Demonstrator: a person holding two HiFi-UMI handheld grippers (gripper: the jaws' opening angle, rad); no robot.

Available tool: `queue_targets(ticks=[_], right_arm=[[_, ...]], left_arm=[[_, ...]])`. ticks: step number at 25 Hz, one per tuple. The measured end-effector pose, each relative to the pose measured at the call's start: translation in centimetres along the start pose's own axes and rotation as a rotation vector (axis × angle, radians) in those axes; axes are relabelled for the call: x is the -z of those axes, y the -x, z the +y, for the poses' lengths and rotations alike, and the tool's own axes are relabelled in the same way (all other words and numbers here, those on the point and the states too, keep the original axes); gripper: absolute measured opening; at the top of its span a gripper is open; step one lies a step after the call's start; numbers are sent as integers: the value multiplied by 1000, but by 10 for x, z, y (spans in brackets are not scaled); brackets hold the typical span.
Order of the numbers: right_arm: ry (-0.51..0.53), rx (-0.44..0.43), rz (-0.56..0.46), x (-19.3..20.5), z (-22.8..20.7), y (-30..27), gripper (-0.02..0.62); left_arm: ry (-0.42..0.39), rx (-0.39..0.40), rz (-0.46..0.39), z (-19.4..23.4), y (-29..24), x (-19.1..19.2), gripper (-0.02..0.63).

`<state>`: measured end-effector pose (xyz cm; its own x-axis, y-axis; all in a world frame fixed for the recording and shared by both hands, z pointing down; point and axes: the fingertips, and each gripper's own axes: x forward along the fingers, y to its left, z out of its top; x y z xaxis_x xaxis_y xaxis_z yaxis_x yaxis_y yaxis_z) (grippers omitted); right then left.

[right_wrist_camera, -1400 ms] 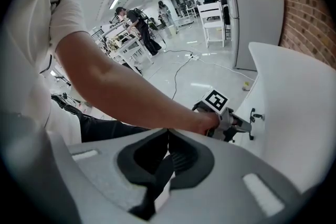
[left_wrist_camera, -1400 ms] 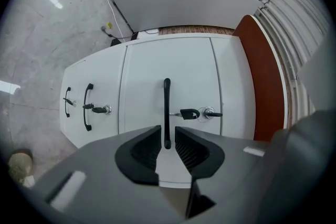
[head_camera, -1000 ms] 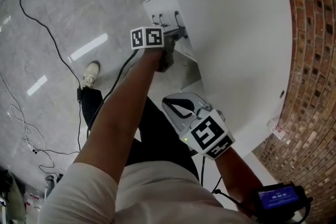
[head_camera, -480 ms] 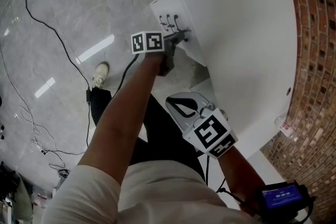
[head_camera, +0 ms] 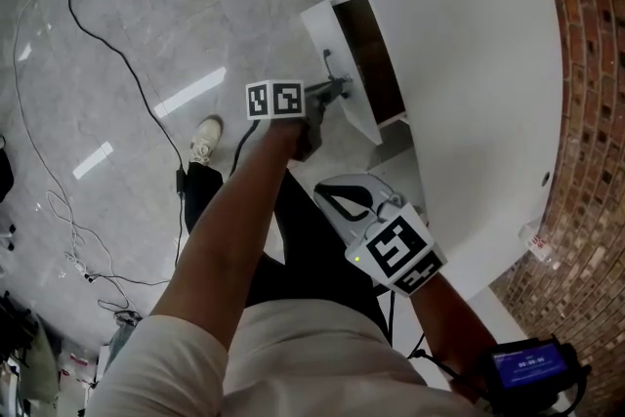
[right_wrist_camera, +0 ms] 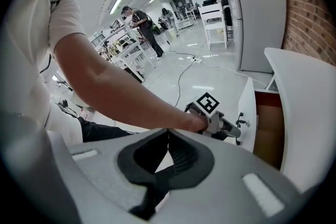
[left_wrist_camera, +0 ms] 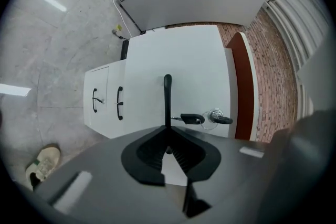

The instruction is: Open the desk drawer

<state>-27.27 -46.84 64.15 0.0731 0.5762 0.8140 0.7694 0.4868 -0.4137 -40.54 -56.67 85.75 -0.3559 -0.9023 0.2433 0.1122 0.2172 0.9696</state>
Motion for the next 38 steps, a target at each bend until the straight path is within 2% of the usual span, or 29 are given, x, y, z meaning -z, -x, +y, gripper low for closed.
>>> queue_targets(ticks=[11,16,26,38], right_arm=[[17,-5,0,-18,14,-12,3],[16,1,-4,-22,13,-13,3],[6,34,-26,-44,31,-16,3],[-14,78,-76,-61,22,-18,3]], left_arm=[[-20,-21,28,4,22,-2,29],[-47,-14,55,0,24,-2,81],[-50,-39,70,-1,71,5,81],[-90,-57,116,-13,117,-6,81]])
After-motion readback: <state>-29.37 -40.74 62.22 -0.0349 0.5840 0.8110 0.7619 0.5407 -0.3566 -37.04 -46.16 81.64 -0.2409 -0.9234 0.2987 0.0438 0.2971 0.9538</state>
